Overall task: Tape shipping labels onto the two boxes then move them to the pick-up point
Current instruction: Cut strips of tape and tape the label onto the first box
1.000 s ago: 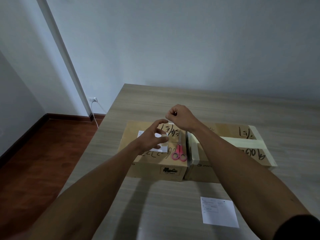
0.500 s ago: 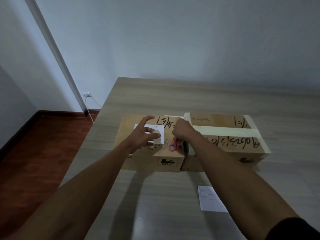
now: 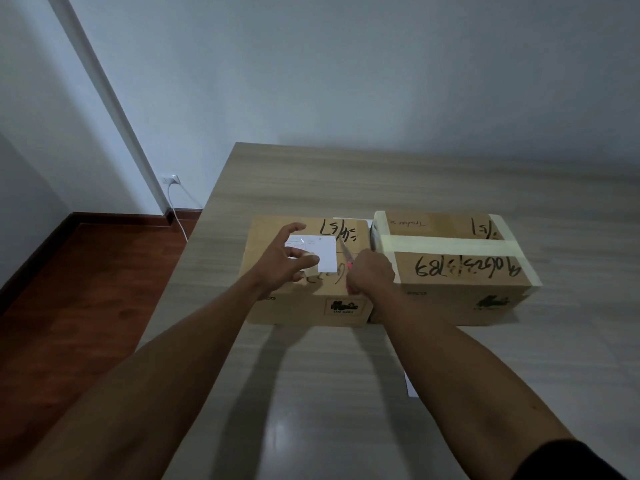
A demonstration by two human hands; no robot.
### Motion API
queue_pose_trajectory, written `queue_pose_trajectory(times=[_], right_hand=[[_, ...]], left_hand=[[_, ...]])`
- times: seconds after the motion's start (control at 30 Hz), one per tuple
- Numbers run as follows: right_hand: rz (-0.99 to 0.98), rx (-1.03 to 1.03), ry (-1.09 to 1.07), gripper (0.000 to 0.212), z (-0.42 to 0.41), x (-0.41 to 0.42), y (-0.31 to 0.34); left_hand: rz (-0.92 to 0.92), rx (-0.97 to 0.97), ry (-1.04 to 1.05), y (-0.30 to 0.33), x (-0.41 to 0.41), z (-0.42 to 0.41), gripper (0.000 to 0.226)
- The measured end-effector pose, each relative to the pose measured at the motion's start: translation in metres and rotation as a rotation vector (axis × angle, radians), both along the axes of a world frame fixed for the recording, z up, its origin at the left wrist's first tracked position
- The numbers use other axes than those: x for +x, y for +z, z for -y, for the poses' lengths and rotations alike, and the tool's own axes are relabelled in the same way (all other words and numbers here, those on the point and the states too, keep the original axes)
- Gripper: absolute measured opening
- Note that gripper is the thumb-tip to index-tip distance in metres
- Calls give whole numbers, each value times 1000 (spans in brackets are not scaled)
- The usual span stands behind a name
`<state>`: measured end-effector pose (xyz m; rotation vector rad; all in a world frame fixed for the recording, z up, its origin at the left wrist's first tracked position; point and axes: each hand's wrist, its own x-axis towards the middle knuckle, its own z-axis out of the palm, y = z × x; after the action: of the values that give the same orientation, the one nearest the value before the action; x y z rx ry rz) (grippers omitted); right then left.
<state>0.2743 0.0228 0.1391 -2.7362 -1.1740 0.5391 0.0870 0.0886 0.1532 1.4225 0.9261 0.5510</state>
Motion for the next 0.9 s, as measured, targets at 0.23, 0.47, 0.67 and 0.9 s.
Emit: queue_pose_trajectory(times=[0.23,0.47,0.67,0.9], right_hand=[[257,25,133,29,2,-12,11],[289,128,208,27,-5,13,49],[-336,-82,293,58,-8,35,96],[-659,-106,425,56,-8,47,108]], left_hand=[[-26,43,-31,2,-22,-3,70],[-49,44,-40,17,-31,-9,68],[-61,44,-49,30,-36,-22,66],[-70,30,-31,45,-45,-40,64]])
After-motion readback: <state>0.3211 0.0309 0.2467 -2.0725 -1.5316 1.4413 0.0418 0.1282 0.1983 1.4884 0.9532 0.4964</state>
